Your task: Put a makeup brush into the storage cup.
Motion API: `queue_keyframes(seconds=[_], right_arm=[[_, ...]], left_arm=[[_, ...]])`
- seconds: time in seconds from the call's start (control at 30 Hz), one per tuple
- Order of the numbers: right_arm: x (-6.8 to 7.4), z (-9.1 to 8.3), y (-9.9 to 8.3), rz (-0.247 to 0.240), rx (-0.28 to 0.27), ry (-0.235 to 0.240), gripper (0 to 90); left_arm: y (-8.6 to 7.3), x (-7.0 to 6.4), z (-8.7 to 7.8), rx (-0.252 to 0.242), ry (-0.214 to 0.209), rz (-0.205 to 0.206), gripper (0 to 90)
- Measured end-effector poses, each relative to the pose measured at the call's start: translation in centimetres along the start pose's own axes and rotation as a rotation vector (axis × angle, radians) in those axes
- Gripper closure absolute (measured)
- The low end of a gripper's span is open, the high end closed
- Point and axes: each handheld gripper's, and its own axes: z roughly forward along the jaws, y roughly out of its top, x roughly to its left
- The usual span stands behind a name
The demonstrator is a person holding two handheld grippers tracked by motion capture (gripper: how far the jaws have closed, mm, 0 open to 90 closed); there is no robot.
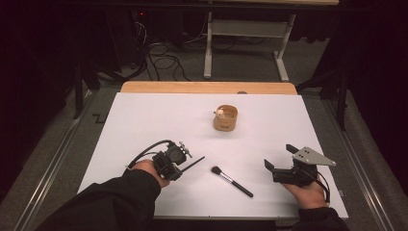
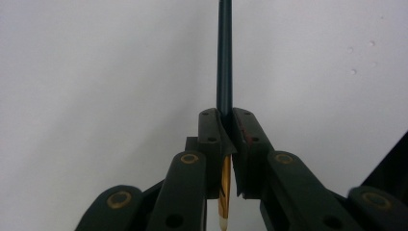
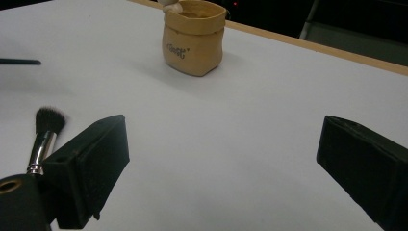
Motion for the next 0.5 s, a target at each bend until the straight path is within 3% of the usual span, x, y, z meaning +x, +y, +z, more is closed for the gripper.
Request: queue_keyframes(seconds=[0.13,0.5], right_arm=[[0.0,0.0,0.0,0.000,-0.001,0.001,5.0],[0.1,0.0,0.0,0.000,0.001,0.000,5.2]], left_arm=[[0.1,0.5,-1.7,-0.004,0.003,0.022,83.3],[0.5,1.8,-4.4,-0.013,-0.017,0.002,83.2]])
